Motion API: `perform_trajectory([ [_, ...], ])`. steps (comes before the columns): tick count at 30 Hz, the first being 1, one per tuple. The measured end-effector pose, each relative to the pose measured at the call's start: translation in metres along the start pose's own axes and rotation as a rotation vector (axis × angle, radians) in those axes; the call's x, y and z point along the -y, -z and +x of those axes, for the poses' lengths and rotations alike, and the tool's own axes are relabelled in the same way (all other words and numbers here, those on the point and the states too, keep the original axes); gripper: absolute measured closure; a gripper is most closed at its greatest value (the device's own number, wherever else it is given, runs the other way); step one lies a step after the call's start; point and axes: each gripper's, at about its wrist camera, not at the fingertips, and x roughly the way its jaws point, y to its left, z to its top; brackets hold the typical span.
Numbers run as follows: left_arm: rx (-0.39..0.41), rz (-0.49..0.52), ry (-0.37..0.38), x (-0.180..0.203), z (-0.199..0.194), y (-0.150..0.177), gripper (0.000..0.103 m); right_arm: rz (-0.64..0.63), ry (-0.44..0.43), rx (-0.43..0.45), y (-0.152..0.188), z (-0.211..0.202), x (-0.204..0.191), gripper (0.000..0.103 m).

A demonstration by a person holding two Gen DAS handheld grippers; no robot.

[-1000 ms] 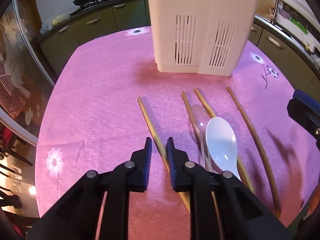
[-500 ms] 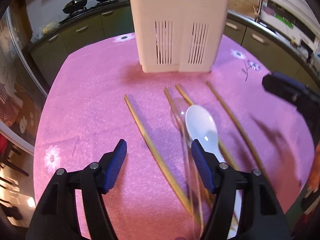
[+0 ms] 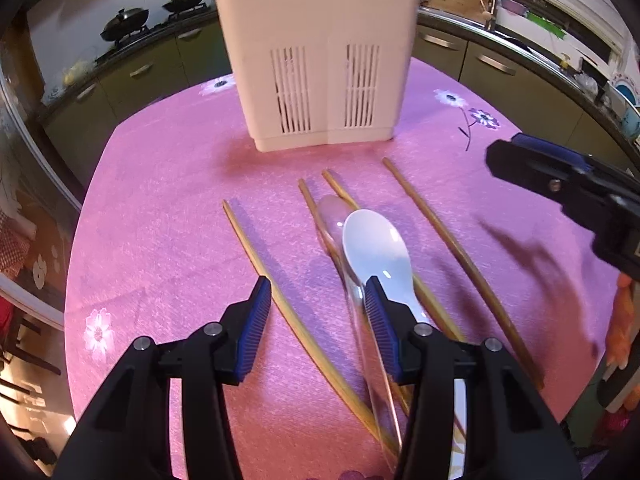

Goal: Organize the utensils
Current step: 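Lower the open left tool around the clear plastic spoon handle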

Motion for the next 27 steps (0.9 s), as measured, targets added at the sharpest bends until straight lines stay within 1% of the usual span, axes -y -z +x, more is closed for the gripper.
perform_trajectory([
  [4, -0.033, 0.044, -0.012, 0.007, 0.009, 0.002, 0.056, -0.003, -0.002, -0.007, 0.001, 0.002, -0.001, 0.053],
  [5, -0.039, 0.051, -0.014, 0.009, 0.01, 0.002, 0.054, -0.001, -0.002, -0.006, 0.001, 0.001, -0.001, 0.053],
  [6, -0.037, 0.061, -0.025, 0.01, 0.011, 0.003, 0.054, 0.0, 0.0, -0.005, 0.001, 0.001, 0.0, 0.053],
  [10, -0.045, 0.04, -0.024, 0.004, 0.011, 0.002, 0.055, 0.004, 0.001, -0.003, 0.001, 0.0, 0.001, 0.053],
  [12, -0.045, 0.02, -0.035, -0.003, 0.011, 0.002, 0.057, 0.003, 0.001, -0.003, 0.001, 0.001, 0.001, 0.053],
  [14, -0.048, 0.004, -0.035, -0.008, 0.011, 0.002, 0.07, 0.005, -0.001, -0.005, 0.001, 0.001, 0.001, 0.053],
  [15, -0.047, 0.0, -0.036, -0.01, 0.011, 0.001, 0.071, 0.004, -0.003, -0.006, 0.001, 0.002, 0.001, 0.053],
  [19, -0.04, -0.006, -0.017, -0.01, 0.013, -0.002, 0.071, -0.003, -0.007, -0.013, 0.002, 0.004, -0.002, 0.052],
  [27, -0.027, 0.0, -0.026, -0.008, 0.02, -0.018, 0.07, 0.001, -0.003, -0.009, 0.001, 0.003, -0.001, 0.052],
])
